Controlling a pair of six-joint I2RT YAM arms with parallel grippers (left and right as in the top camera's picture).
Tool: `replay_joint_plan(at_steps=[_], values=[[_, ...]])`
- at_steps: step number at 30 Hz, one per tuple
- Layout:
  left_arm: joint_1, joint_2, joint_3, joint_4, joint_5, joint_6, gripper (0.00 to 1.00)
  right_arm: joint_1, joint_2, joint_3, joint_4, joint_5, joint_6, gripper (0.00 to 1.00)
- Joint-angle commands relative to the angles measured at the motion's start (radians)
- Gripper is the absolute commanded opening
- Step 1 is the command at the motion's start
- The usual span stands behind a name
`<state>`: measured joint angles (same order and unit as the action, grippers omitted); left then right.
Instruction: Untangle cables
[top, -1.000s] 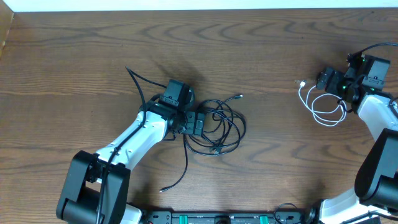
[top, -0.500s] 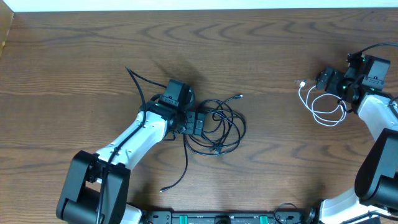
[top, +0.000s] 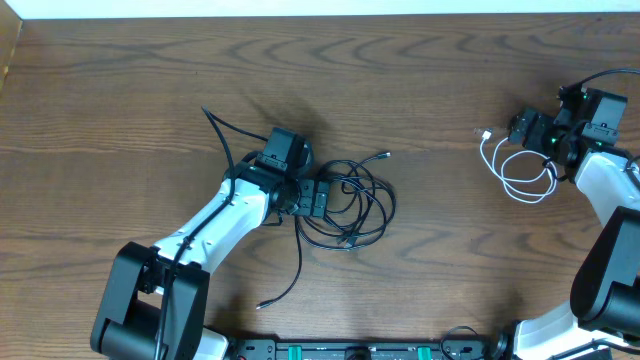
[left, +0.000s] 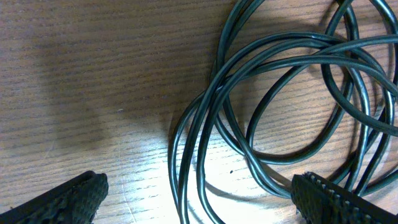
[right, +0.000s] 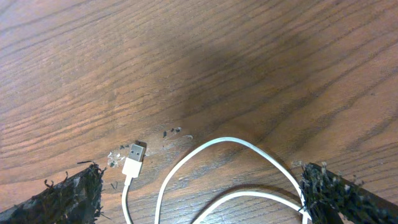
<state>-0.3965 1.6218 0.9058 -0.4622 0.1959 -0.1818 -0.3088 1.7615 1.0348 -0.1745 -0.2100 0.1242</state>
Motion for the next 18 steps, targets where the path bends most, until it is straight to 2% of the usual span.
replay_joint_plan(at_steps=[1,18], values=[[0.000,0.006,-0.013,0.002,-0.014,0.009,1.00,0.003,-0.009,-0.002,-0.001,-0.010,-0.013,0.99],[0.000,0.006,-0.013,0.009,-0.014,0.009,1.00,0.003,-0.009,-0.003,-0.001,-0.010,-0.013,0.99]])
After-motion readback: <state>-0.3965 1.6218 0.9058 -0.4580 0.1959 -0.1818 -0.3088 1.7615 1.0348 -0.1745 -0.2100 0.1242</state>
